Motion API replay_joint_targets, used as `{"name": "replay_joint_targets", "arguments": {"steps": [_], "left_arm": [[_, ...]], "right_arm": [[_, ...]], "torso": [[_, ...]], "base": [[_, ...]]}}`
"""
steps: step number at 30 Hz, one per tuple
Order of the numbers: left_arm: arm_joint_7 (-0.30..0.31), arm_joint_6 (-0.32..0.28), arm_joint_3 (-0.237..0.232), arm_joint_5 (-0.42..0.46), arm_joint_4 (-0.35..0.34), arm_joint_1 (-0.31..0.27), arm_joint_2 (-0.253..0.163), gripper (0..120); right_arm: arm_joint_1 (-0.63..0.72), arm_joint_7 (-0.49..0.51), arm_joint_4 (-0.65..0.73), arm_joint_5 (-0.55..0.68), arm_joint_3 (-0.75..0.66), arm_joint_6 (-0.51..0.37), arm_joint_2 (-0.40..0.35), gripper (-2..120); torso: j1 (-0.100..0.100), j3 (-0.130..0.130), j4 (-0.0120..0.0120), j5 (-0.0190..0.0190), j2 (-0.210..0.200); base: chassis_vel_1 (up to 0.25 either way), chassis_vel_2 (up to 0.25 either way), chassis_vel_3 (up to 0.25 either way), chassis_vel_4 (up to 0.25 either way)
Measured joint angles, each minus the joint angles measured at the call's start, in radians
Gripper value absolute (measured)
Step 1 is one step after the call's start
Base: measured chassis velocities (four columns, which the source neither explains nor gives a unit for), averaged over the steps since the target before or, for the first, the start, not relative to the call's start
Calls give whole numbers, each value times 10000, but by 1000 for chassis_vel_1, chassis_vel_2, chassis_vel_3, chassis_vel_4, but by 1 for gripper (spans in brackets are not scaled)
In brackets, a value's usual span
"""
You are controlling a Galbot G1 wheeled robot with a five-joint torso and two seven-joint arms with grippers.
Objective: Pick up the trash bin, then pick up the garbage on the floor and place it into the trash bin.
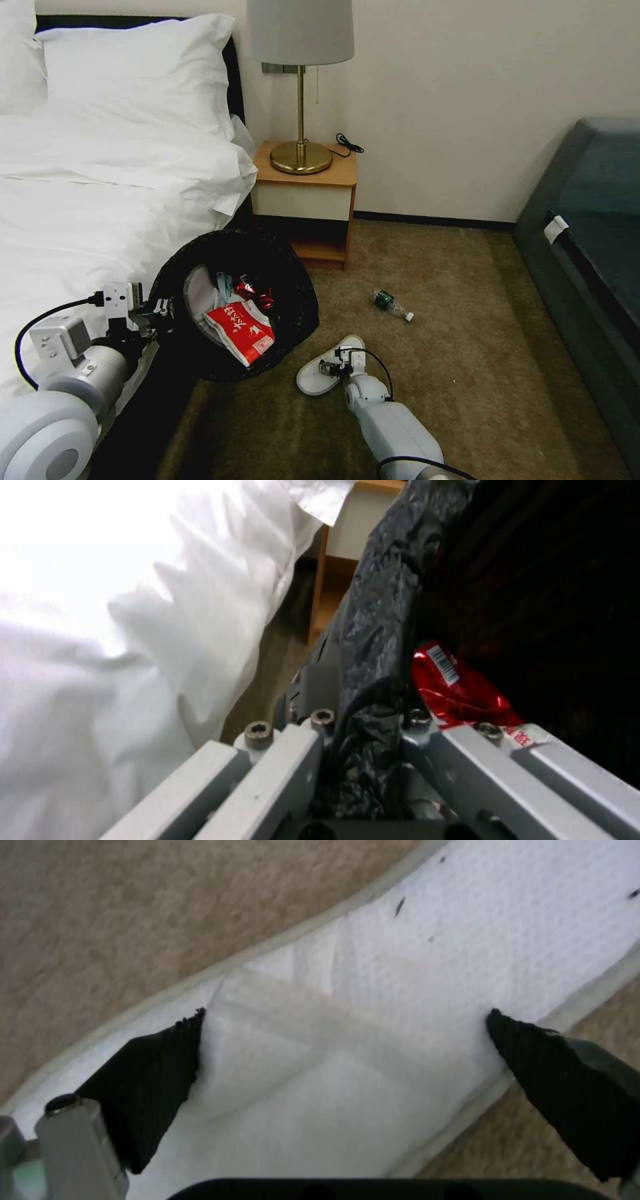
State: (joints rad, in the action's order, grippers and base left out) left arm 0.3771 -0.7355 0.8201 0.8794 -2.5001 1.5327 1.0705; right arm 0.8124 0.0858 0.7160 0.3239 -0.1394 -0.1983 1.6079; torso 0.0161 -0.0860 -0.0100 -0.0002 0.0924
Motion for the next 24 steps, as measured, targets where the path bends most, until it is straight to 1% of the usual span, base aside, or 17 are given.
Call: {"name": "replay_joint_targets", "arguments": {"steps": [4,5,6,7,9,10,12,13,16,17,20,21,22,23,24], "left_arm": [[-35,0,-15,-35,0,-21,14,1],[-41,0,-18,-39,0,-29,16,1],[-50,0,-21,-44,0,-37,16,1],[-50,0,-21,-44,0,-37,16,1],[-62,0,-25,-48,0,-40,18,1],[-62,0,-25,-48,0,-40,18,1],[-69,0,-40,-64,0,-47,27,1],[-69,0,-40,-64,0,-47,27,1],[-74,0,-81,-75,0,-91,35,1],[-74,0,-81,-75,0,-91,35,1],[-75,0,-96,-85,0,-100,40,1],[-75,0,-96,-85,0,-100,40,1],[-76,0,-100,-88,0,-100,40,1],[-76,0,-100,-88,0,-100,40,1],[-76,0,-101,-90,0,-100,39,1]], "right_arm": [[182,30,158,23,67,-45,0,100],[232,49,197,27,86,-46,-1,98],[293,70,241,27,99,-46,-3,93],[293,70,241,27,99,-46,-3,93],[385,109,281,29,103,-42,-4,85],[385,109,281,29,103,-42,-4,85],[447,116,291,30,103,-36,-6,77],[447,116,291,30,103,-36,-6,77],[457,118,253,41,87,-28,-6,67],[457,118,253,41,87,-28,-6,67],[427,119,211,85,66,-27,-7,57],[427,119,211,85,66,-27,-7,57],[409,118,176,110,54,-26,-6,53],[409,118,176,110,54,-26,-6,53],[400,118,152,118,44,-25,-6,48]], "torso": [[0,0,0,0,0],[0,1,-1,-1,0],[-1,1,-2,-3,1],[-1,1,-2,-3,1],[-1,2,-4,-5,2],[-1,2,-4,-5,2],[-1,1,-6,-7,3],[-1,1,-6,-7,3],[-2,2,-7,-7,4],[-2,2,-7,-7,4],[-2,1,-5,-7,5],[-2,1,-5,-7,5],[-2,1,-3,-6,5],[-2,1,-3,-6,5],[-2,0,-2,-5,5]], "base": [[0,0,0,0],[0,0,0,0],[0,0,0,0],[0,0,0,0],[0,0,0,0],[0,0,0,0],[0,0,0,0],[0,0,0,0],[0,0,0,0],[0,0,0,0],[0,0,0,0],[0,0,0,0],[0,0,0,0],[0,0,0,0],[0,0,0,0]]}}
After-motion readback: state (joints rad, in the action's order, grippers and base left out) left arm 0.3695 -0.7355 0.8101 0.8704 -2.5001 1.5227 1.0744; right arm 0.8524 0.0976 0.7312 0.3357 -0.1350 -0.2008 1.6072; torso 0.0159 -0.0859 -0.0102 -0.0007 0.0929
